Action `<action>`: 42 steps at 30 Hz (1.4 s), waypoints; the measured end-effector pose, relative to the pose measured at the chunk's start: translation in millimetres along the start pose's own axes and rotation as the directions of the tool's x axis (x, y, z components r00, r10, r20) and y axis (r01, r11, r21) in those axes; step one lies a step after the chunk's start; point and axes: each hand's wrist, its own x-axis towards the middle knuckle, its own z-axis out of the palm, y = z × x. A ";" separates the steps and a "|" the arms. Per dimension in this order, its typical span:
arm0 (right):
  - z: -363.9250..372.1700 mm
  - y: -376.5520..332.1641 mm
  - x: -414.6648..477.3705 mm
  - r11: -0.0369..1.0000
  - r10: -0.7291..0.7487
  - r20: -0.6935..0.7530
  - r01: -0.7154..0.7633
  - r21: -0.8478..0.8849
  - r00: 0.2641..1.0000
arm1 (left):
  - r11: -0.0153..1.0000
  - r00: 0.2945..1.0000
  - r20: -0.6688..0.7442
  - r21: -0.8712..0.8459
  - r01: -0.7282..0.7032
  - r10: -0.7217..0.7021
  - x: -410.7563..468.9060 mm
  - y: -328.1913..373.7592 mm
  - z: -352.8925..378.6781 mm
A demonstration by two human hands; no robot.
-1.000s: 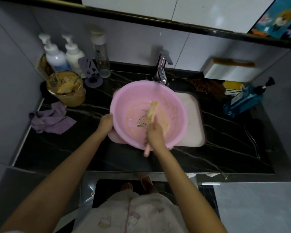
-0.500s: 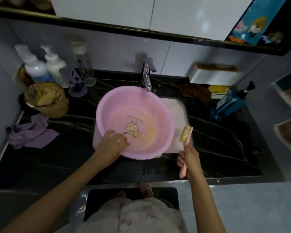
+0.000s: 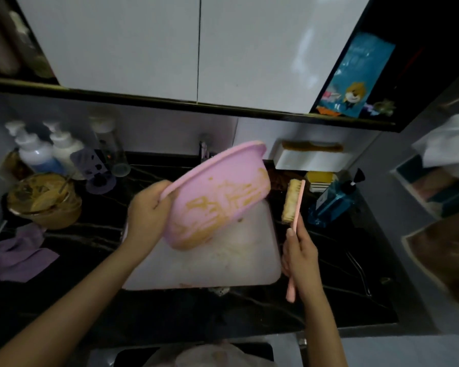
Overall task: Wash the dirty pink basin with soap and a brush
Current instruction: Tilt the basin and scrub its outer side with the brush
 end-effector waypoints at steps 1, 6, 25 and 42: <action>-1.5 -0.7 -0.4 1.000 -0.002 0.009 0.002 0.002 1.000 | 0.998 0.998 -0.002 -0.033 0.059 -0.059 1.5 -7.2 2.3; -6.7 -3.2 23.1 0.993 -0.015 0.066 0.023 -0.112 0.998 | 0.946 0.954 0.031 -0.123 0.300 -0.299 0.0 -30.7 26.0; 44.1 -19.3 73.4 0.622 -0.034 0.279 0.239 -0.745 0.960 | 0.797 0.990 0.121 0.604 -0.019 -0.069 19.7 -31.7 55.4; 41.9 -20.0 85.1 0.641 0.061 0.251 0.155 -0.752 0.966 | 0.766 0.981 0.120 0.642 0.041 -0.153 51.2 -37.6 46.8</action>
